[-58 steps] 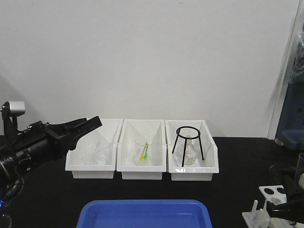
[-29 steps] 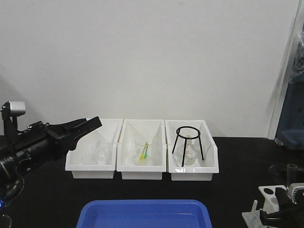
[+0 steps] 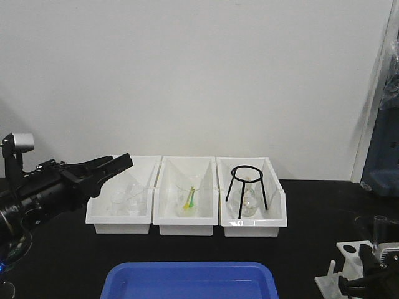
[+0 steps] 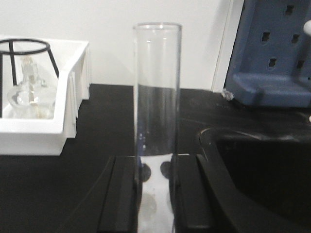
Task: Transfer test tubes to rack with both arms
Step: 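Lower the tube into a rack hole and open the right gripper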
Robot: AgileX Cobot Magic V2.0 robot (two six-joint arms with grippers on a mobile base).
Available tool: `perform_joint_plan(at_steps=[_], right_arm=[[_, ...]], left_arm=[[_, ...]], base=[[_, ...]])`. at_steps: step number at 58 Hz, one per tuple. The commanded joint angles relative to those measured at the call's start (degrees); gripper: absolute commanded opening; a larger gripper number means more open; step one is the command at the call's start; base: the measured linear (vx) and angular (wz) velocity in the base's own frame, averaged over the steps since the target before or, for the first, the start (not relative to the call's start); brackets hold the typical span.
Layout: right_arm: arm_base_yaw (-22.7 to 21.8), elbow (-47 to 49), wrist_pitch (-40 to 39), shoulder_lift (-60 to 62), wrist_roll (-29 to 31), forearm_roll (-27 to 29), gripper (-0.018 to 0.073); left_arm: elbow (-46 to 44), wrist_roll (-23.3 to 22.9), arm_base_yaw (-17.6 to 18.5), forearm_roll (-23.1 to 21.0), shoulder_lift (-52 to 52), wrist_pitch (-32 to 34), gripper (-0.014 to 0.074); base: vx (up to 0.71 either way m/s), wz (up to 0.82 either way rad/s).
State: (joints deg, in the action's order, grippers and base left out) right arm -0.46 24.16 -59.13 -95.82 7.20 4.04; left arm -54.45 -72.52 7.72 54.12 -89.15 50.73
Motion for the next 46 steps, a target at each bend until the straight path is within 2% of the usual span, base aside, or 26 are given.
perform_joint_plan(at_steps=[1,20,36,46], right_arm=[[-0.3,1.2,-6.6,1.8,0.1,-0.7,-0.0006],[-0.3,-6.7,-17.5,1.8,0.1,-0.7,-0.0005],[-0.3,-6.7,-15.0,1.8,0.4,-0.7,0.0016],[-0.3,-6.7,-10.6,1.8,1.4,1.5,0.0136]], left_arm=[[-2.0,0.2,0.0,-2.8,2.1,1.9,0.0515],[-2.0,0.2,0.0,-2.8,2.1,1.6,0.0515],[-2.0,0.2,0.0,-2.8,2.1,2.0,0.0515],[-2.0,0.2,0.0,-2.8,2.1,2.0,0.0515]], base=[[0.0,0.0],[0.0,0.0],[0.0,0.0],[0.0,0.0]])
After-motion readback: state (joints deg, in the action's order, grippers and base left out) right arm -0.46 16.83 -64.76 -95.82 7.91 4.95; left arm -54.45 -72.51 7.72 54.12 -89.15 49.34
